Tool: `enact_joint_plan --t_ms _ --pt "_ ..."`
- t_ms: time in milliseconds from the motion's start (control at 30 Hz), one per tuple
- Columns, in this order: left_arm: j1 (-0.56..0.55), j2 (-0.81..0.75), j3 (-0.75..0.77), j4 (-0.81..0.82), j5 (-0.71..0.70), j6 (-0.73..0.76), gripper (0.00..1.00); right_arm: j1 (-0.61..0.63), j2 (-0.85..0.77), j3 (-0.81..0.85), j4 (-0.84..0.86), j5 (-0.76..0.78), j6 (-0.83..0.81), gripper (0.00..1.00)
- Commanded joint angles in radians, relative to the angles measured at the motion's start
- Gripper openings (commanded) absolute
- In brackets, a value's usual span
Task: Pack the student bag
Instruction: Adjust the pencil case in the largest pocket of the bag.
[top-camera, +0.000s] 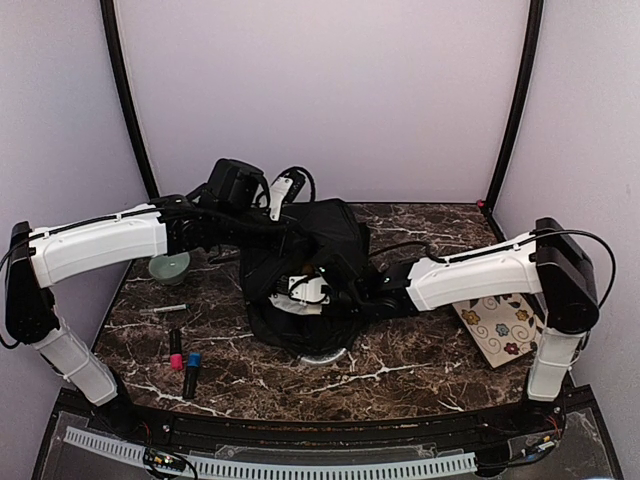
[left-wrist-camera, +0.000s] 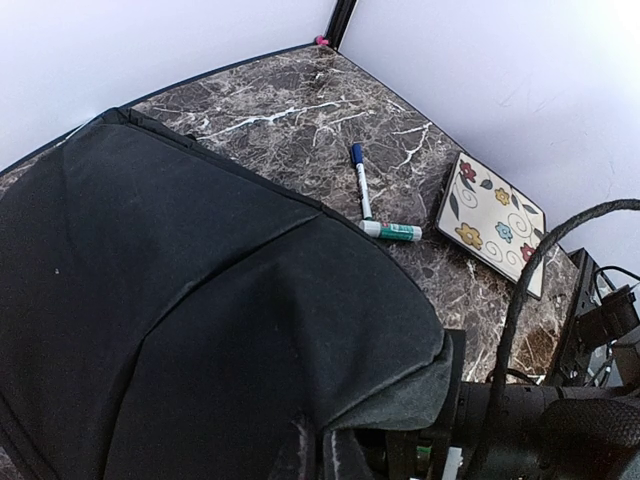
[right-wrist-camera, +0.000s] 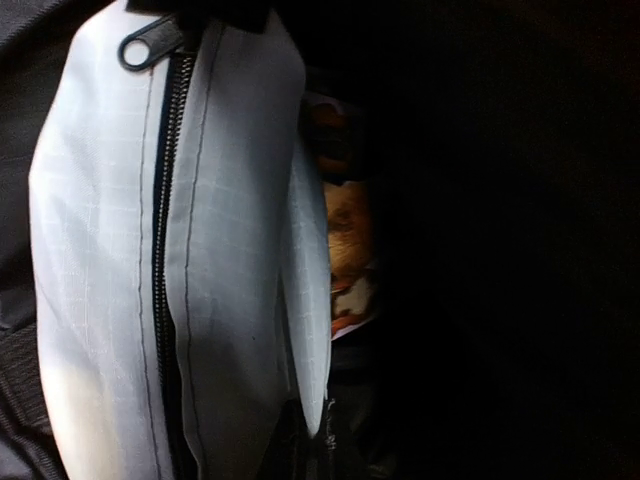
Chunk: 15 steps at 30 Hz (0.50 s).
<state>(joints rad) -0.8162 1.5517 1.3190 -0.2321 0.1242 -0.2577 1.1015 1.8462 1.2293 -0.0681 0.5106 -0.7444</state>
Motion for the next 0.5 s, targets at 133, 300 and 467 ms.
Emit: enact_joint_plan --t_ms 133,300,467 --pt "0.005 -0.048 0.026 0.081 0.041 -0.017 0.0 0.0 0.121 0.011 0.38 0.183 -0.179 0.0" --pt "0.006 -0.055 0.019 0.078 0.036 -0.015 0.0 -0.006 0.198 -0.003 0.676 0.234 -0.337 0.0" --pt "0.006 -0.061 0.014 0.081 0.038 -0.017 0.0 -0.008 0.266 -0.037 0.82 0.217 -0.43 0.0"
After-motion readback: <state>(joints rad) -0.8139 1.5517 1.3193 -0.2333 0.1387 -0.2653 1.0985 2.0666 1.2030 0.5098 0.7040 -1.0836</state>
